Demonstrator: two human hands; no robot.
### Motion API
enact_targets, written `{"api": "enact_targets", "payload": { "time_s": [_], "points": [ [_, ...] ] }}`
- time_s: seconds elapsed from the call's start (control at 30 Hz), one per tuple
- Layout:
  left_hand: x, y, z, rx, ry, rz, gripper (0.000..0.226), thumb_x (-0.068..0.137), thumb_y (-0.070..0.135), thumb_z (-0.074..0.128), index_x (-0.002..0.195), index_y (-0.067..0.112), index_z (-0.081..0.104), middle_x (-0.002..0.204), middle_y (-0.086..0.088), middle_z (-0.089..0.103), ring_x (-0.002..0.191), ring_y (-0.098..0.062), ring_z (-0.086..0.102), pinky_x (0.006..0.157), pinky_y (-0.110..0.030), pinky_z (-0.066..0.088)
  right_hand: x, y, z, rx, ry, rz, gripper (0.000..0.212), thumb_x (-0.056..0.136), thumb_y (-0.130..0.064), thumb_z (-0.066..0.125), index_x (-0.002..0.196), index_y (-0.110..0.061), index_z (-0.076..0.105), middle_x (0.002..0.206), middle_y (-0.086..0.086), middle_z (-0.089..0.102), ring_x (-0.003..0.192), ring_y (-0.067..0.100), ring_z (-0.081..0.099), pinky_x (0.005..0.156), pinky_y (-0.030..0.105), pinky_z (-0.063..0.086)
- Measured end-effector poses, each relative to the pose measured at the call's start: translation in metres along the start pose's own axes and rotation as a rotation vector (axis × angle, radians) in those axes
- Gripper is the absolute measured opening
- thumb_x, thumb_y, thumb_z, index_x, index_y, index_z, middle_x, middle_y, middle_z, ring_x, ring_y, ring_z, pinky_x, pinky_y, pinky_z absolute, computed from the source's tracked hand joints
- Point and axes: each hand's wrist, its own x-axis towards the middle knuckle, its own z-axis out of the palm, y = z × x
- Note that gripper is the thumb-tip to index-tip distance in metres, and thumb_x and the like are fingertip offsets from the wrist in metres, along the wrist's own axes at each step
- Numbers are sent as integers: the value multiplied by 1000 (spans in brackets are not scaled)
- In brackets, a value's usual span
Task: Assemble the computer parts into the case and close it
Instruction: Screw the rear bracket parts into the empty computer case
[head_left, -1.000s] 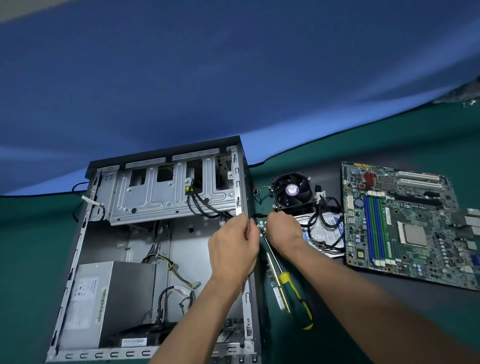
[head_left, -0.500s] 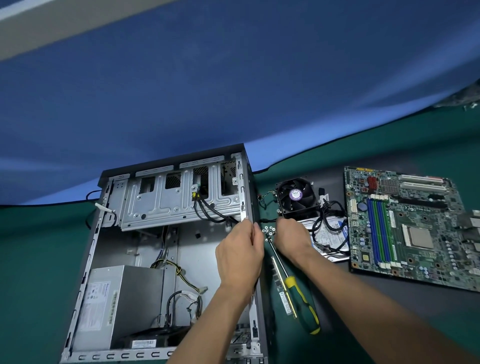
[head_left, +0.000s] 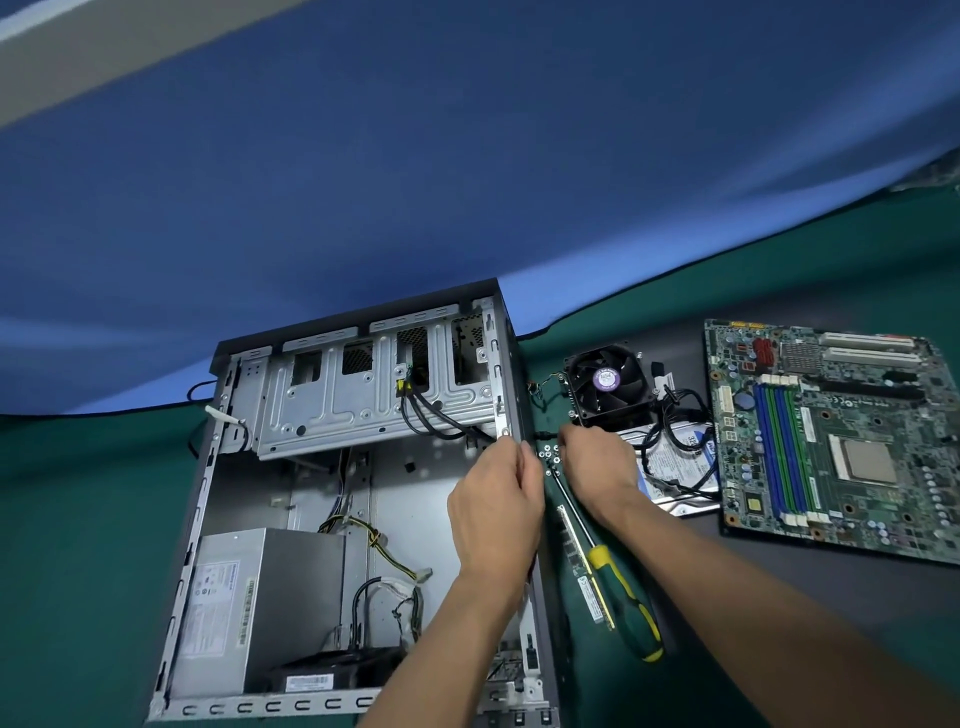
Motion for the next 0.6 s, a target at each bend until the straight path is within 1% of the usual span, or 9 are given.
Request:
{"api": "enact_targets", "payload": {
  "time_s": [0.1,0.17,0.23,0.3,0.33,0.4,0.47,0.53,0.6],
  "points": [
    [3,-1,-1,12,0,12,50,91,18,55,59,28,16,47,7,23,44,-14,25,51,-28,20,1,-4,-1,-19,-12,4,25,88,1,48,102,-13,62,98,8,70,90,30,66,63,28,38],
    [5,-1,-3,26,-3,31,45,89,16,56,61,27,22,49,7,25,48,-18,27,51,-28,22,0,-5,-3,-12,-11,12,23,87,1,49,99,-12,63,97,7,71,90,29,66,63,28,38],
    [6,1,-4,38,-5,60,39,87,15,58,63,24,28,52,8,30,48,-19,29,50,-27,23,-3,-2,-4,72,18,34,20,89,-4,48,97,-13,64,94,7,71,87,29,66,63,28,38],
    [7,4,-7,66,13,122,40,85,15,62,64,24,29,52,10,30,42,-12,25,42,-22,17,-11,3,-9,245,52,43,18,93,-13,48,94,-16,65,89,5,71,82,27,65,64,29,42],
    [7,6,-9,80,26,143,39,85,16,63,66,25,30,52,12,29,38,-7,21,41,-15,11,-16,5,-12,362,54,46,17,94,-17,49,92,-19,65,84,2,71,78,23,65,65,29,44],
    [8,6,-10,82,72,98,29,89,24,57,72,27,34,53,15,32,36,2,21,44,-9,7,-28,4,-21,682,50,56,15,94,-19,54,84,-23,65,68,-5,67,58,11,61,61,28,49],
    [7,3,-9,67,71,19,17,93,31,48,79,27,40,59,13,45,41,3,29,46,-14,13,-42,1,-35,954,53,54,20,93,-15,58,75,-23,64,53,-6,60,40,3,50,49,25,44],
    [4,3,-11,75,66,14,15,95,35,42,82,27,42,65,10,51,46,-5,35,48,-25,20,-58,-2,-52,1093,67,35,22,92,-12,60,73,-22,65,47,-5,56,36,4,44,42,20,37],
    [2,4,-18,83,67,86,18,97,33,42,80,27,41,67,10,48,51,-12,39,52,-27,23,-73,-4,-68,1173,86,1,20,91,-9,62,74,-20,66,45,-5,54,35,6,41,39,18,34]
  ]
}}
